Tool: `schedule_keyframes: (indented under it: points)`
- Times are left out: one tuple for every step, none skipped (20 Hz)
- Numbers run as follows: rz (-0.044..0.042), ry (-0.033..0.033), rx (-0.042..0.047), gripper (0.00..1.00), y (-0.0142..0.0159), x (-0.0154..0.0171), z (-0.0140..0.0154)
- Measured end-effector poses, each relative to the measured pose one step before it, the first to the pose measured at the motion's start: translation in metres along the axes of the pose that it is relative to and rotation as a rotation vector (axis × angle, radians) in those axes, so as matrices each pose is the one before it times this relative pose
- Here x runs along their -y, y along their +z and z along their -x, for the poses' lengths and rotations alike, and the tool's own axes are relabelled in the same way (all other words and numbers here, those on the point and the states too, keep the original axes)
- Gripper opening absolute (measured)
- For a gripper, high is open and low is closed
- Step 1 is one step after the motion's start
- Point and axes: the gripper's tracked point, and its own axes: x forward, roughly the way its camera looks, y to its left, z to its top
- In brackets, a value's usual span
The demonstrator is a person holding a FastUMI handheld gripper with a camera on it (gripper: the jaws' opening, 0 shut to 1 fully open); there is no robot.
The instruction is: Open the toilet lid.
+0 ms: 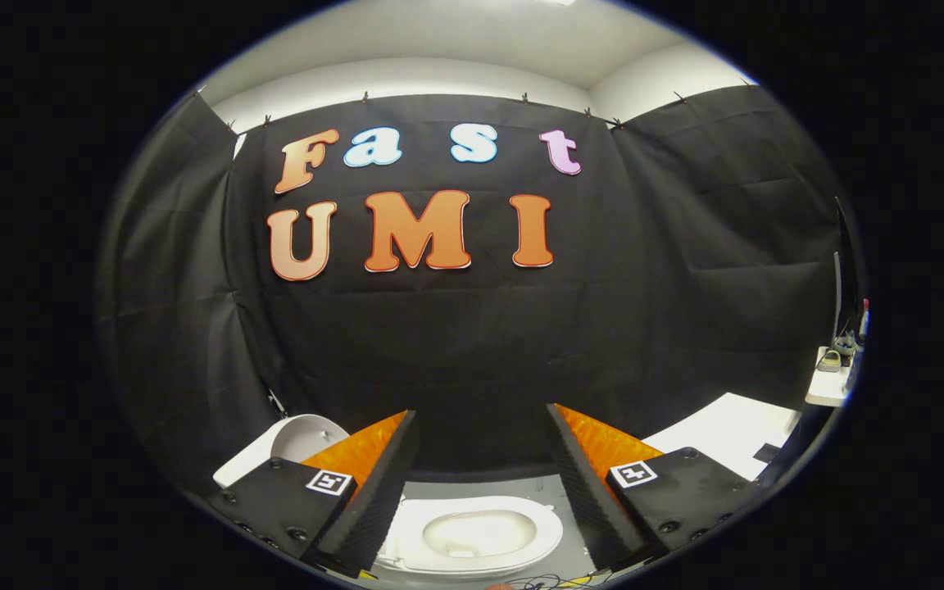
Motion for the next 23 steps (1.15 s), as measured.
schedule_keyframes:
  points:
    - [0.00026, -0.00033, -0.00079, 0.98, -0.00017, 0.00081, 0.0005]
    - [-0.00067, -0.00098, -0.00045, 0.98, -0.00091, 0.00037, -0.00007]
    - [-0.00008, -0.00008, -0.00133, 0.98, -0.00152, -0.00027, -0.00004]
    - [-0.00023, 0.00033, 0.00033, 0.98, -0.00022, 0.00023, 0.001]
    - [-0.00041, 0.00015, 0.00148, 0.98, 0.00089, 0.00003, 0.00037]
    - [-0.00006, -0.00096, 0.00024, 0.98, 0.00005, 0.00055, 0.00058]
    - [-0.00015, -0.00078, 0.00149, 0.98, 0.00091, 0.00034, -0.00039]
    - [-0.00009, -0.00088, 0.00151, 0.98, 0.00044, 0.0, -0.00002]
    - [-0.00044, -0.00048, 0.00119, 0.98, 0.00129, 0.00039, -0.00005]
    - [-0.00046, -0.00121, 0.00064, 0.98, -0.00055, 0.00039, -0.00009]
    - [-0.00011, -0.00006, 0.0011, 0.98, -0.0001, 0.00025, 0.00164]
    - [-0.0002, -0.00076, 0.00139, 0.98, 0.0002, -0.00006, 0.00051]
    - [-0.00034, -0.00008, 0.00119, 0.98, 0.00125, 0.00061, 0.00008]
    - [0.00067, 0.00011, 0.00084, 0.98, 0.00107, -0.00024, -0.00002]
    - [0.00113, -0.00007, -0.00031, 0.98, -0.00053, -0.00027, 0.0]
    - [0.00102, 0.00061, 0.00017, 0.98, 0.00009, -0.00061, -0.00006]
    - [0.00111, 0.00015, 0.00004, 0.98, -0.00046, 0.00029, 0.00097]
    - [0.00059, -0.00067, -0.00055, 0.99, -0.00046, 0.00038, -0.00031]
    - [0.00038, -0.00034, -0.00109, 0.99, 0.0003, -0.00065, -0.00012]
    - [0.00004, 0.00036, -0.00038, 0.99, -0.00066, -0.00026, 0.00009]
    - [0.00087, 0.00097, -0.00002, 0.99, 0.0005, -0.00088, -0.00044]
    - [0.00054, -0.0007, 0.00105, 0.99, 0.00036, -0.00016, -0.00032]
    - [0.00076, 0.00031, -0.00038, 0.99, 0.00047, 0.00002, 0.00017]
